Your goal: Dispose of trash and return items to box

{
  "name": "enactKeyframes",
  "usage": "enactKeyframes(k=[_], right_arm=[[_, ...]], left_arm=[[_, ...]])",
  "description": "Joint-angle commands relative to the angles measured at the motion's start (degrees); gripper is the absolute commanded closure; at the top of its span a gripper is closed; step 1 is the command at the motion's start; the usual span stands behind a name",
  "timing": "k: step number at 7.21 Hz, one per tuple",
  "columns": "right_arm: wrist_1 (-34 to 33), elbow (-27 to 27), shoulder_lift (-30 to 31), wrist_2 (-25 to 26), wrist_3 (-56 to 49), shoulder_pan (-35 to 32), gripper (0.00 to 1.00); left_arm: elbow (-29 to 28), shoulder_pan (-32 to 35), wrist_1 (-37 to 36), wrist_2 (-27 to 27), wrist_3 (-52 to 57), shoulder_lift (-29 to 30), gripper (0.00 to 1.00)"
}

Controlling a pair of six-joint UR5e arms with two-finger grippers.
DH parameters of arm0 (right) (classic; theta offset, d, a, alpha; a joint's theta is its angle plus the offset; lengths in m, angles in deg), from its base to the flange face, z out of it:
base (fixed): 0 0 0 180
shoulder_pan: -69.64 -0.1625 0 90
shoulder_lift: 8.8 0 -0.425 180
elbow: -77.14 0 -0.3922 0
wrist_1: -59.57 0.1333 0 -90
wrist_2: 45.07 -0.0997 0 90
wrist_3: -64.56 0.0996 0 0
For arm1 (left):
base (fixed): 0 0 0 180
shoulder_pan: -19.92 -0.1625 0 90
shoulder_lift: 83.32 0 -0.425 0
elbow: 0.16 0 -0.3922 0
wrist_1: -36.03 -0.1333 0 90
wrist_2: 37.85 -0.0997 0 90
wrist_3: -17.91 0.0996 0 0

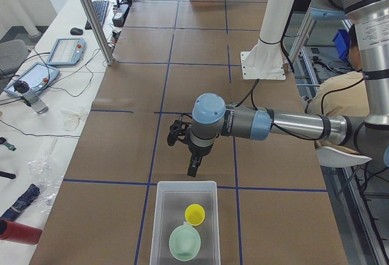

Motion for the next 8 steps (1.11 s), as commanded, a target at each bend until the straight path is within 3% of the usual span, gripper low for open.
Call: enactKeyframes(k=[1,2,4,6,8], right_arm=[[-1.21,1.42,0.29,1.47,-0.02,3.0,0.0],[-4.35,3.42,0.38,1.29,-0.02,4.15,0.0],[-4.47,3.62,0.39,1.64,-0.02,4.6,0.0],[-4.39,3.53,-0.14,1.21,0.41,5.04,0.0],[-3.86,3.88,-0.66,-0.02,0.85,5.82,0.0]], left_arm=[[0.89,0.51,-2.85,0.21,-2.45,0.44,0.0],[1.34,0.51,-2.67,0.21,-2.47,0.44,0.0],[1.25,0.25,-1.89,0.21,-1.86,0.44,0.0],[-2.15,0.25,8.19,0.13,-3.52,0.36,0.0],[-2.0,0.33,8.14,0.04,-5.61,0.53,0.0]])
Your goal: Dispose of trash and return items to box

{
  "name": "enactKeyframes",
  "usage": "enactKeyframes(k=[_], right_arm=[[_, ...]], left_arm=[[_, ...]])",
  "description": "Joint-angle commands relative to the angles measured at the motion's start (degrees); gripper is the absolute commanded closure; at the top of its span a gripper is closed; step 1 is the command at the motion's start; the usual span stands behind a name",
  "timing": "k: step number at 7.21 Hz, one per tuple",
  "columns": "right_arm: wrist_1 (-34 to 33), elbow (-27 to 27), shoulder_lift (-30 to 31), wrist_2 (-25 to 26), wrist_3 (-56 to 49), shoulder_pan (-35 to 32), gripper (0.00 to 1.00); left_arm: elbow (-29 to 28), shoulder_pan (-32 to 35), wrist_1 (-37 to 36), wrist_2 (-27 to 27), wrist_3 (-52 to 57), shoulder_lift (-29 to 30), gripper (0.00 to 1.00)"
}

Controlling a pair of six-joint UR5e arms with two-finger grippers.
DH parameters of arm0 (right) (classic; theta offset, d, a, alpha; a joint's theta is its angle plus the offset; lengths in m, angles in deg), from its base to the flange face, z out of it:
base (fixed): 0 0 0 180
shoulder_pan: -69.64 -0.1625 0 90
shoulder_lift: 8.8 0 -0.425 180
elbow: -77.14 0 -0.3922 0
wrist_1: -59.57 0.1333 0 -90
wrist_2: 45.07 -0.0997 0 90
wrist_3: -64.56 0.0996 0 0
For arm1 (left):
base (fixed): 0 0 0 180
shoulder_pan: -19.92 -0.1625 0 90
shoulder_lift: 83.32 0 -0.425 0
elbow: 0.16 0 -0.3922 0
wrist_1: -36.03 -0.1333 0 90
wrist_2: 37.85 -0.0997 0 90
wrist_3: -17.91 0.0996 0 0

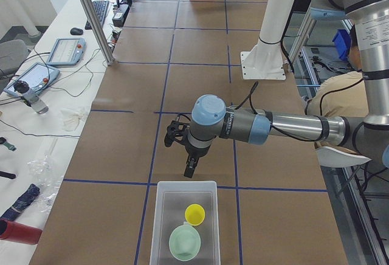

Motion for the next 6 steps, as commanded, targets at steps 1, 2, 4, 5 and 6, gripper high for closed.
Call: enactKeyframes(k=[1,2,4,5,6], right_arm=[[0.13,0.13,-2.53,0.04,0.37,0.47,0.0],[0.13,-0.31,-2.81,0.13,0.37,1.25,0.0],[-0.14,-0.31,-4.9,0.57,0.55,1.86,0.0],[-0.23,-0.75,-4.83,0.66,0.55,2.48,0.0],[0.21,-2.75,-4.92,-0.04,0.63,2.57,0.0]], left_arm=[[0.11,-0.22,0.84,-0.3,-6.38,1.7,0.0],[-0.84,-0.92,0.76,-0.99,-6.43,2.85,0.0],[-5.13,-2.41,-0.29,-1.44,-6.43,7.05,0.0],[-6.64,-2.5,-0.39,-1.44,-6.34,7.6,0.0],[-5.78,-2.42,-0.39,-1.35,-5.99,7.69,0.0]])
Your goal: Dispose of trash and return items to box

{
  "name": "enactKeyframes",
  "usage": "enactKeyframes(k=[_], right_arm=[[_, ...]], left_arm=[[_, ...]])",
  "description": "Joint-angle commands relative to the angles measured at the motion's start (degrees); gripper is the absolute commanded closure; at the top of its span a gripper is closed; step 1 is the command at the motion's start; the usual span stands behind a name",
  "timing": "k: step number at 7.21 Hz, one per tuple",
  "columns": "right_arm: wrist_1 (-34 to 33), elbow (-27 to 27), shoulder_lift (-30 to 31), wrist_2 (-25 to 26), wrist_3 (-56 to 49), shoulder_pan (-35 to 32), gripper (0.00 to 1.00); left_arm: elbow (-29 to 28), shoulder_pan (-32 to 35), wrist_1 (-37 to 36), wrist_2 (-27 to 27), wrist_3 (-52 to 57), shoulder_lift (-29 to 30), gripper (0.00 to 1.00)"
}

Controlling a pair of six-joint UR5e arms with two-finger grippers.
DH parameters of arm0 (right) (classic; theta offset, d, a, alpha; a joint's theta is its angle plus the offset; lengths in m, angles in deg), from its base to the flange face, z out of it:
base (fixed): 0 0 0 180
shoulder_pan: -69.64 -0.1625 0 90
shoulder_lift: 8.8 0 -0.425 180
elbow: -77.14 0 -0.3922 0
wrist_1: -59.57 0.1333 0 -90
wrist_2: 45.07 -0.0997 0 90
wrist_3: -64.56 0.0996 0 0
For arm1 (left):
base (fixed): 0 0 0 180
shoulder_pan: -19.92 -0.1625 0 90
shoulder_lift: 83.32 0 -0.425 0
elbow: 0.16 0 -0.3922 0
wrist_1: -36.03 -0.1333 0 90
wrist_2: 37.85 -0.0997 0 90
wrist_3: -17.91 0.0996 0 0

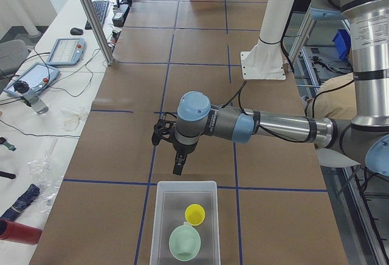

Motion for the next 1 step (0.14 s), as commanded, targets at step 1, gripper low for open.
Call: enactKeyframes(k=[1], right_arm=[[0.28,-1.83,-0.37,-0.45,0.17,0.55,0.0]], left_arm=[[-0.19,0.25,-0.25,0.12,0.36,0.53,0.0]])
